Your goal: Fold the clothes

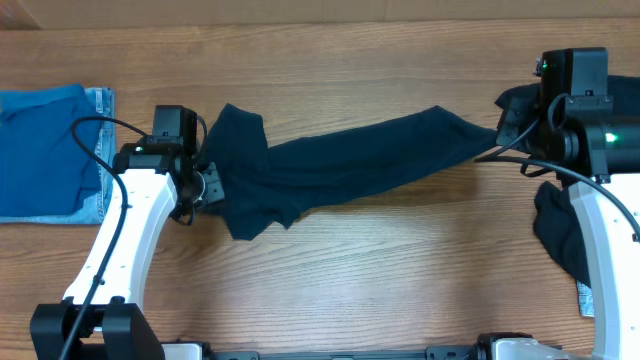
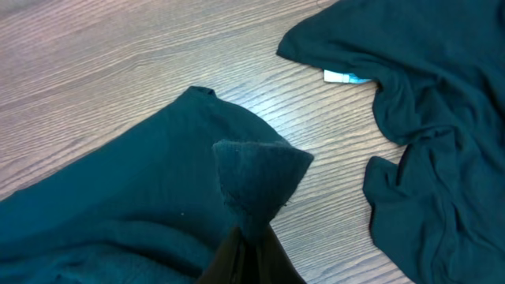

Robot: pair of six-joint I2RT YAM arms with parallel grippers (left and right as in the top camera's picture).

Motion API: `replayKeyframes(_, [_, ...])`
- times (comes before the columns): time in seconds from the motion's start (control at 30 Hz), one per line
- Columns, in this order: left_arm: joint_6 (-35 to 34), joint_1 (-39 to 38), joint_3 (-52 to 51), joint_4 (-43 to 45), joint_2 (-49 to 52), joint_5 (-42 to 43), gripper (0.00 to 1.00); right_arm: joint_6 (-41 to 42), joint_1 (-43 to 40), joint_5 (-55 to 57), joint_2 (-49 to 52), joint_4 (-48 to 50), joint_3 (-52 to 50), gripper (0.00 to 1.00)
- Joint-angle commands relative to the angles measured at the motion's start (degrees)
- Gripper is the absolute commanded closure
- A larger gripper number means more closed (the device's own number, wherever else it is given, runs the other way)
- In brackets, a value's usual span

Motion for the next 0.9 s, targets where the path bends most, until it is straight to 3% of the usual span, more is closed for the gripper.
replayKeyframes(0.0, [0.8,0.3,-0.1,-0.4,0.2,7.0,0.48,0.2,-0.3,0.4,0.2,0.2,0.9,0.96])
replayKeyframes(0.23, [-0.9,0.3,-4.7,6.1,0.7,7.6,0.45,0.2,-0.3,-0.2,0.2,-0.3,0.9,0.96])
replayKeyframes(0.53, [-0.9,0.3,-6.0,13.9,10.6,10.0,0.43,0.0,-0.3,-0.5,0.2,-0.3,0.9,0.96])
replayKeyframes(0.87, [-0.9,0.3,-6.0,16.4,12.5,8.0,0.43,0.0,-0.3,-0.5,0.2,-0.3,0.9,0.96])
